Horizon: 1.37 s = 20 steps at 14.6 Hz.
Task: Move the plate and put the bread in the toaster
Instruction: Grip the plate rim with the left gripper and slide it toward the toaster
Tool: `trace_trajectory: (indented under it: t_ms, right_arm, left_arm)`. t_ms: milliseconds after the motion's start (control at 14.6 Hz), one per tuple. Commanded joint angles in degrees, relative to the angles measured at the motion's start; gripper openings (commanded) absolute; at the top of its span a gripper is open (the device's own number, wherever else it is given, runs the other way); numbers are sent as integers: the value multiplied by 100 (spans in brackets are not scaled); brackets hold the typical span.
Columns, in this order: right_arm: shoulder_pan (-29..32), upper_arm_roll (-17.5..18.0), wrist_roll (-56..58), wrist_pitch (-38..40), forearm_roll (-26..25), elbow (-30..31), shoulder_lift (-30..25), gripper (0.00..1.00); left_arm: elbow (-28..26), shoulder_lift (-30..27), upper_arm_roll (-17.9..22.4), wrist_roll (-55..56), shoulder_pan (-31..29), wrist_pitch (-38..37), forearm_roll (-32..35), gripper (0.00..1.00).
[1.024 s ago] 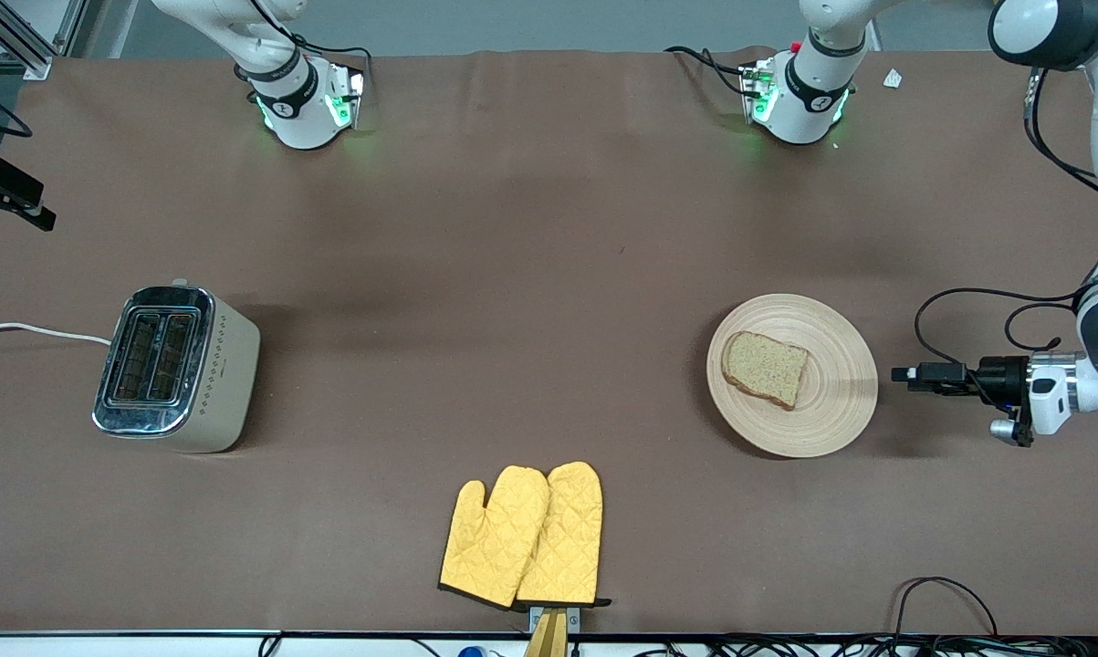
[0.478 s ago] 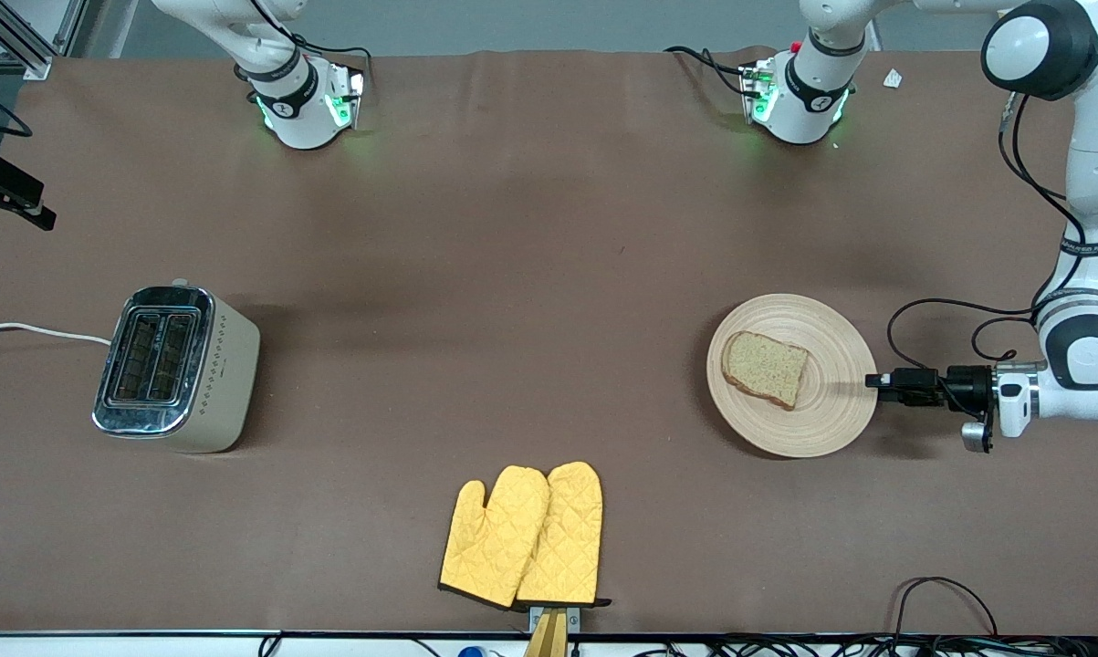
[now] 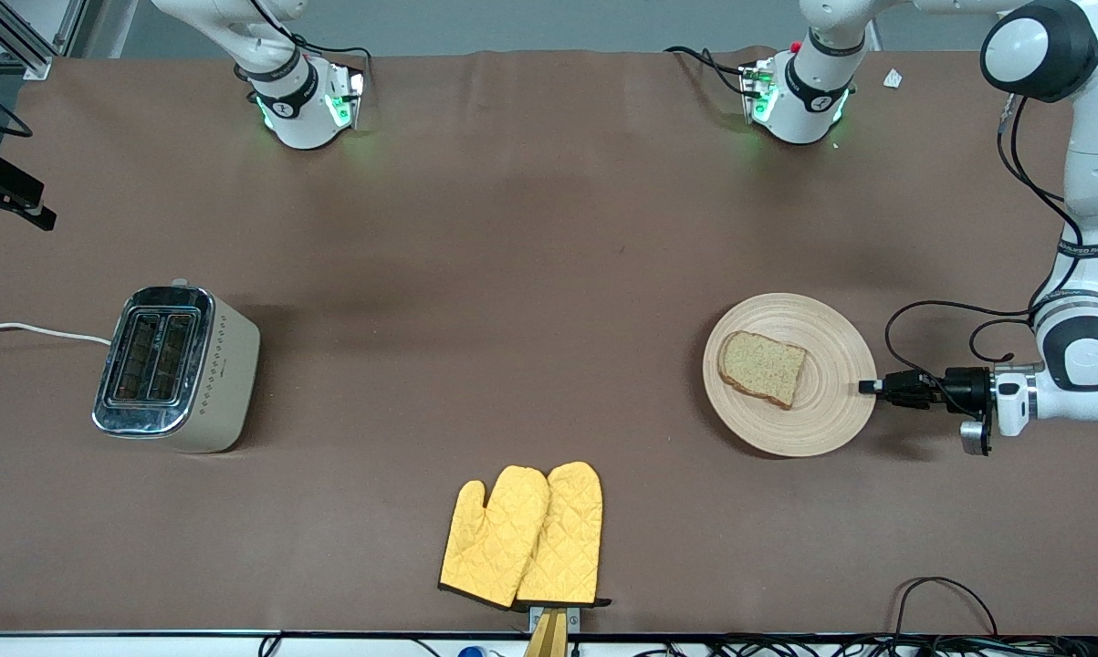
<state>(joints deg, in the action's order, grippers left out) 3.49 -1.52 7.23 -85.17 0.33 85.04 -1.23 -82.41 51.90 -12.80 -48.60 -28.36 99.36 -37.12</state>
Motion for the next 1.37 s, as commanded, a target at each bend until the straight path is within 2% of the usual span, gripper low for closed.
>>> trace_trajectory:
  t_ms: [0, 205, 615, 956, 1161, 1298]
  right_arm:
    - [55, 11, 24, 35, 81, 3, -17, 100]
    - [55, 11, 7, 35, 81, 3, -9, 100]
    - [55, 11, -2, 35, 73, 12, -9, 100]
    - [55, 20, 33, -78, 81, 3, 79, 100]
    - [99, 11, -28, -211, 107, 38, 316, 100]
    - [379, 3, -20, -315, 571, 135, 605, 100]
  left_arm:
    - [85, 57, -21, -159, 6, -5, -155, 0]
    - [94, -4, -178, -177, 6, -31, -199, 0]
    - [103, -31, -1197, 1192, 120, 21, -409, 0]
    - [103, -22, -1242, 1608, 1269, 907, -1261, 0]
    - [85, 13, -1242, 1748, 2209, 2127, -1937, 0]
    - [76, 30, -1242, 1766, 3008, 3128, -2735, 0]
